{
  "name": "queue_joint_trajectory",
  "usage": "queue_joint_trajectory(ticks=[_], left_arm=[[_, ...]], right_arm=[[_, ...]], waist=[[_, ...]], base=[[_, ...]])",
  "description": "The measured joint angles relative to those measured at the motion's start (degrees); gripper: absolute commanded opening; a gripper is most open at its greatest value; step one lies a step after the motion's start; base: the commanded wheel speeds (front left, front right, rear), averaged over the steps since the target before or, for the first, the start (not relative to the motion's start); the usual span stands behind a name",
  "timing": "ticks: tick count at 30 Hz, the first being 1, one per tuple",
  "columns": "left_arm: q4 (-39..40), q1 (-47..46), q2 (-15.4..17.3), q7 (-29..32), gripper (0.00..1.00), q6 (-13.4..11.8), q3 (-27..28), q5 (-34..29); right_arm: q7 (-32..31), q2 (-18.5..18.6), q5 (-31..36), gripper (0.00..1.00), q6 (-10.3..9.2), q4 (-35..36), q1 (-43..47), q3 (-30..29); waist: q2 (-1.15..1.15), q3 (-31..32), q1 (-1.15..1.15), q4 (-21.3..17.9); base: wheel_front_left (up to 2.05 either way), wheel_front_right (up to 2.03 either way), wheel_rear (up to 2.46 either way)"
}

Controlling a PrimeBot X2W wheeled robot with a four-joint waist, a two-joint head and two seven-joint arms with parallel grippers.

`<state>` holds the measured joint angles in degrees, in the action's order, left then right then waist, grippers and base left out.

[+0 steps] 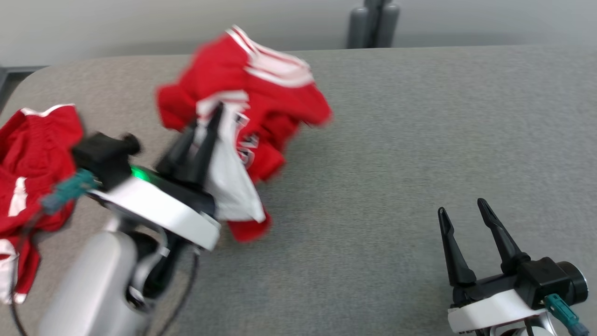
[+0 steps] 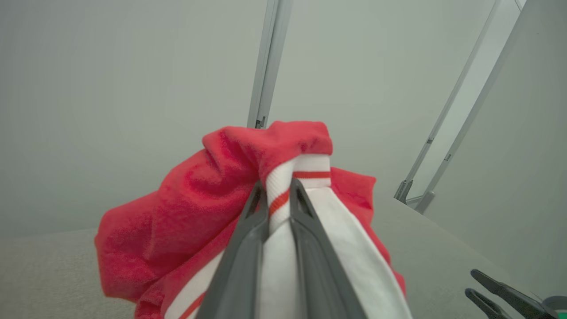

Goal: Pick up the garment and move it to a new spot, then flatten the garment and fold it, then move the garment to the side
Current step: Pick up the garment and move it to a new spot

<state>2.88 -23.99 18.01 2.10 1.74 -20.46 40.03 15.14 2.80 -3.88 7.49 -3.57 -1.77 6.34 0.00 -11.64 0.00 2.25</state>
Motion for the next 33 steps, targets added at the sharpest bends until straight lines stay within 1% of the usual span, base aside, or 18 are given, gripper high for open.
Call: queue_joint_trajectory(ticks=[3,6,8,10,12,15,18,19,20,21,23,26,27,31,33], left_arm=[[1.0,2.3,-3.4,0.5,0.00,-0.3,-3.5,0.8],[-2.0,2.5,-6.3,1.3,0.00,0.0,-7.4,0.5],[-6.6,2.4,-7.6,0.9,0.00,0.1,-9.0,-0.4],[-13.0,2.1,-9.1,0.0,0.00,0.5,-9.7,-0.5],[-19.8,0.9,-9.7,-2.3,0.00,1.1,-10.8,-2.2],[-30.0,-0.9,-10.8,-5.8,0.00,2.4,-11.8,-3.2],[-37.2,-2.1,-11.8,-9.4,0.00,3.6,-12.2,-3.5],[-38.8,-2.6,-11.9,-10.7,0.31,3.8,-12.4,-3.6],[-40.3,-3.1,-12.1,-12.0,0.85,3.9,-12.7,-3.9],[-41.3,-3.4,-12.3,-13.1,1.00,4.1,-12.9,-4.3],[-42.4,-3.4,-12.3,-15.3,1.00,3.6,-12.6,-5.3],[-39.2,-2.2,-11.5,-16.9,1.00,1.0,-10.3,-7.0],[-37.0,-0.7,-11.3,-17.0,1.00,0.2,-9.2,-7.3],[-23.3,8.5,-9.0,-17.2,1.00,-4.7,-3.4,-12.1],[-18.0,13.9,-7.9,-17.2,1.00,-6.4,-1.1,-14.2]], right_arm=[[0.0,0.0,-0.7,1.00,0.00,0.0,-0.1,0.5],[0.0,0.0,-1.1,1.00,0.00,0.1,-0.2,0.7],[0.0,0.0,-1.4,1.00,0.00,0.3,-0.6,0.9],[0.0,0.0,-1.7,1.00,0.00,0.3,-1.2,1.4],[0.0,0.0,-2.3,1.00,0.00,0.3,-1.4,1.7],[0.0,0.0,-2.8,1.00,0.00,0.1,-1.5,2.4],[0.0,0.0,-3.1,1.00,0.00,0.0,-1.5,3.1],[0.0,0.0,-3.2,1.00,0.00,0.0,-1.5,2.9],[0.0,0.0,-3.2,1.00,0.00,0.0,-1.4,2.7],[0.0,0.0,-3.2,1.00,0.00,0.0,-1.4,2.4],[0.0,0.0,-3.1,1.00,0.00,0.0,-0.8,1.8],[0.0,0.0,-2.1,1.00,0.00,0.7,0.0,0.3],[0.0,0.0,-1.7,1.00,0.00,1.0,0.3,-0.2],[0.0,0.0,0.6,1.00,0.00,3.0,1.7,-2.4],[0.0,0.0,1.5,1.00,0.00,3.7,2.1,-3.4]], waist=[[0.00,0.3,0.00,-2.7],[0.00,0.3,0.00,-5.5],[0.00,0.1,0.00,-7.2],[0.00,-0.2,0.00,-8.8],[0.00,-0.5,0.00,-10.3],[0.00,-0.9,0.00,-12.2],[0.00,-1.1,0.00,-13.7],[0.00,-1.1,0.00,-13.9],[0.00,-0.9,0.00,-14.0],[0.00,-0.6,0.00,-14.0],[0.00,0.2,0.00,-13.8],[0.00,1.9,0.00,-13.5],[0.00,2.7,0.00,-13.3],[0.00,5.6,0.00,-12.2],[0.00,6.9,0.00,-11.2]], base=[[0.00,0.00,0.00],[0.00,0.00,0.00],[0.00,0.00,0.00],[0.00,0.00,0.00],[0.00,0.00,0.00],[0.00,0.00,0.00],[0.00,0.00,0.00],[0.00,0.00,0.00],[0.00,0.00,0.00],[0.00,0.00,0.00],[0.00,0.00,0.00],[0.00,0.00,0.00],[0.00,0.00,0.00],[0.00,0.00,0.00],[0.00,0.00,0.00]])
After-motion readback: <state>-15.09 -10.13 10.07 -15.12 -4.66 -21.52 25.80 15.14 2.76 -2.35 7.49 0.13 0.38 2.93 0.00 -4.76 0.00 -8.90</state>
